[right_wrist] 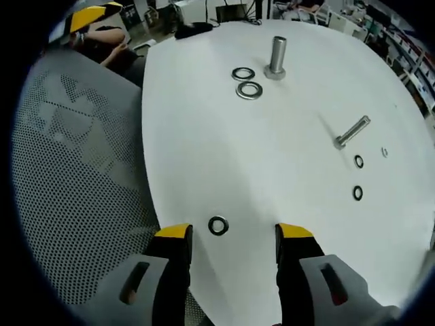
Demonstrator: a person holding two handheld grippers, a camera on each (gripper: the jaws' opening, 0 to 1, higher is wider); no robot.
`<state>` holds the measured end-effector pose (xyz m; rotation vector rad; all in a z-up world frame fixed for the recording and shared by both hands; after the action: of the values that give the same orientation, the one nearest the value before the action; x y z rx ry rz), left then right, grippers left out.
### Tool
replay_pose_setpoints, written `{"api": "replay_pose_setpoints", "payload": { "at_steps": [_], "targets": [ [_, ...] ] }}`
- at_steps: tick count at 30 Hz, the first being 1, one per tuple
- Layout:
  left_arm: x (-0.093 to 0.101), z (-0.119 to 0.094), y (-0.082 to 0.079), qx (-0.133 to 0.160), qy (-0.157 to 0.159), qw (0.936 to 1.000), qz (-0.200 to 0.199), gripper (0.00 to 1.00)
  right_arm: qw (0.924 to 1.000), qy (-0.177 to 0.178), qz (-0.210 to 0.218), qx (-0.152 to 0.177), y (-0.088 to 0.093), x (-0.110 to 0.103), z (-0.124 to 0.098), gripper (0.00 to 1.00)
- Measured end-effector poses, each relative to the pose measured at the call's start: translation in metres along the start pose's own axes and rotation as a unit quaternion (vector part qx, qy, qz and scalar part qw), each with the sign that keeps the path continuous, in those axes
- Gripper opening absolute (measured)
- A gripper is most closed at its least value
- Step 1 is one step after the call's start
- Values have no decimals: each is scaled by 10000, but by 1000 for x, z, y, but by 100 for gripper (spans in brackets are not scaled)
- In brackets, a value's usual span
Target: Place the washer onto the threaded stud by aligning its center hole with the stud, sliding it down to the base, and recovering from edge contact or off-axis alignment until the washer reaches the visible bottom stop.
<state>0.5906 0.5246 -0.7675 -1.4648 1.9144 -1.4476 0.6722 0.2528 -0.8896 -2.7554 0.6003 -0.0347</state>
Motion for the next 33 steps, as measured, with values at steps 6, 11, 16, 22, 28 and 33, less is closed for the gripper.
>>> {"api": "replay_pose_setpoints", "payload": {
  "at_steps": [6,11,16,22,28,33],
  "targets": [
    [0,0,0,-7,-2,10000,-1,11,9999,111,-101,5,-3,2,1,49],
    [-1,0,0,-18,-2,10000,-1,11,9996,164,-206,-23,-3,-1,0,47],
    [-1,0,0,-36,-8,10000,-1,11,9996,157,-197,110,-1,2,0,42],
    [0,0,1,-55,-11,10000,3,11,9993,118,-332,117,-2,0,0,34],
    [0,0,1,-52,-19,10000,-3,11,9986,59,-513,127,-3,-3,0,28],
    [0,0,1,-49,-18,10000,-1,11,9981,32,-600,112,-3,-3,1,25]
  ]
}}
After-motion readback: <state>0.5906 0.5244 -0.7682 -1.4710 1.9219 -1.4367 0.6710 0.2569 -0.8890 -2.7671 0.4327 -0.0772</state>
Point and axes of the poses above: the point that each gripper's makers call its tool centre point, and the gripper's own axes: z roughly forward along the fingers, x roughly to its right, y roughly out of its underside, the point moved 9 cm from there along -z, roughly backward along the fingers
